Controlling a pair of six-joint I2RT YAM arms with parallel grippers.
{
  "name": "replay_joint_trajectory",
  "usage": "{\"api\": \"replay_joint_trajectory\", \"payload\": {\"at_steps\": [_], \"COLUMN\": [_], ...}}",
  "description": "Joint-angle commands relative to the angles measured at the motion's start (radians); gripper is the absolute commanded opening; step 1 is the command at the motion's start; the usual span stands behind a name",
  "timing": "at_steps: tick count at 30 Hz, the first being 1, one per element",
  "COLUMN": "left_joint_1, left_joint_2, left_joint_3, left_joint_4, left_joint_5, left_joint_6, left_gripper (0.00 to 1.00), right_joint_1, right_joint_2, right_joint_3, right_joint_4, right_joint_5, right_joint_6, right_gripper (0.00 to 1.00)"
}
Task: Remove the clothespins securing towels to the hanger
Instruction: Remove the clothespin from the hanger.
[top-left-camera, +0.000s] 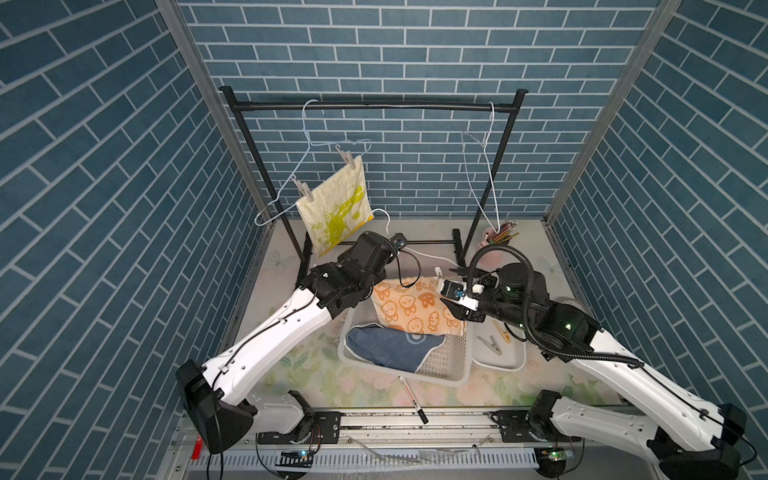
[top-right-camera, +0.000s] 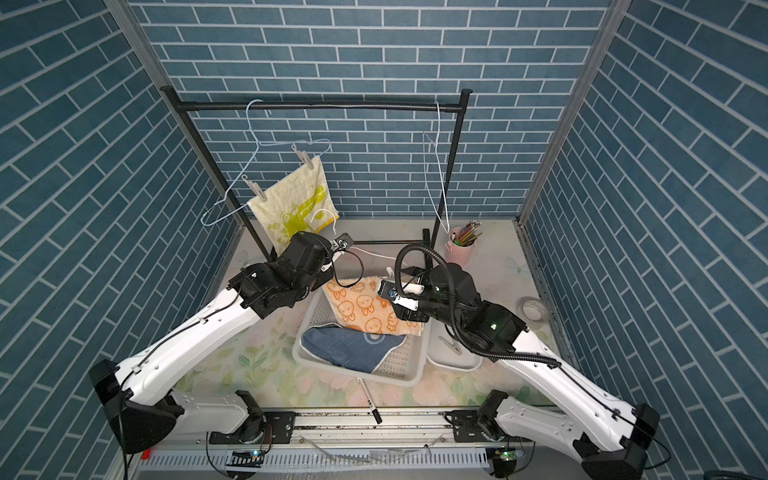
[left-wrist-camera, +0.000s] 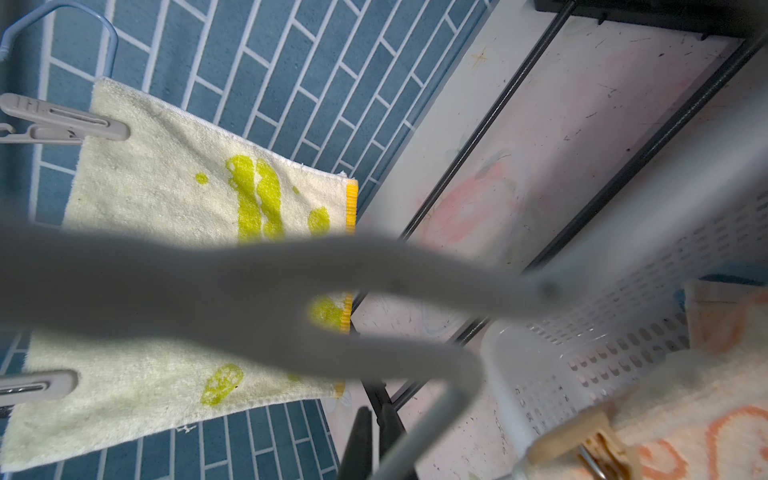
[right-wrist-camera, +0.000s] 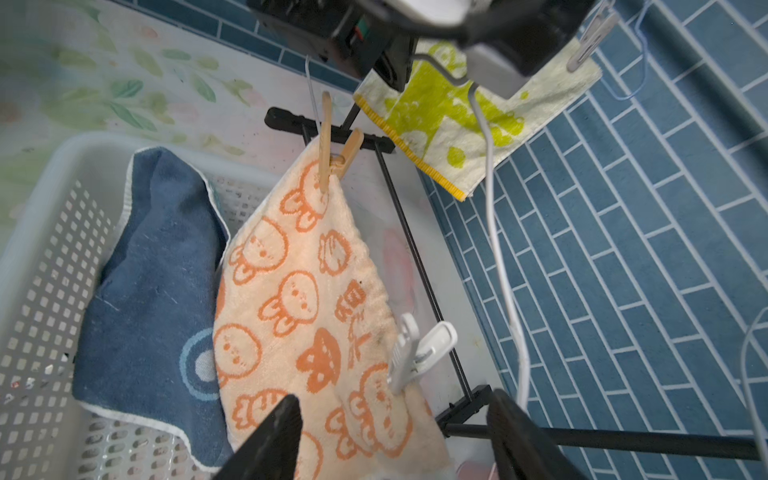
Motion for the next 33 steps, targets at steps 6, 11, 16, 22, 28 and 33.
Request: {"api": "replay_joint_trajectory", "payload": {"at_steps": [6,11,16,22,28,33], "left_joint_1": [-0.005,-0.005,-0.005,-0.005,-0.005,-0.005], "left_joint_2": [-0.023,-0.031,-0.035,-0.037,-0.039,-0.041], "left_joint_3": [0.032,0.028,0.022,0.023,0.020,0.019], "left_joint_4": [-0.007,-0.004,-0.002,-0.003,-0.001,-0.003], "left_joint_5": [-0.001,0.001,-0.001,-0.004,-0.007,-0.004], "left_joint_6": [-0.003,-0.002,-0.001,-0.001,-0.001,-0.005], "left_gripper": [0.00,0.00,0.00,0.00,0.00,0.00], "right_joint_1": [-0.004,-0.023,-0.051,-0.071,-0.079,-0.077], "right_joint_2": [0.104,0.144,0.148,0.104,0.120,0.142], "right_joint_3": [0.053,0.076,0.089,0.083,0.091,0.071], "right_joint_4": [0.009,0.028,0.030,0.016,0.008,0.064], "right_joint_5": [0.000,-0.025,-0.047,-0.084,-0.043,-0.009], "right_joint_6": [-0.078,-0.069,-0.075,-0.064,-0.032,0.023], "right_gripper": [0.72,0.72,0.72,0.73,0.73,0.72]}}
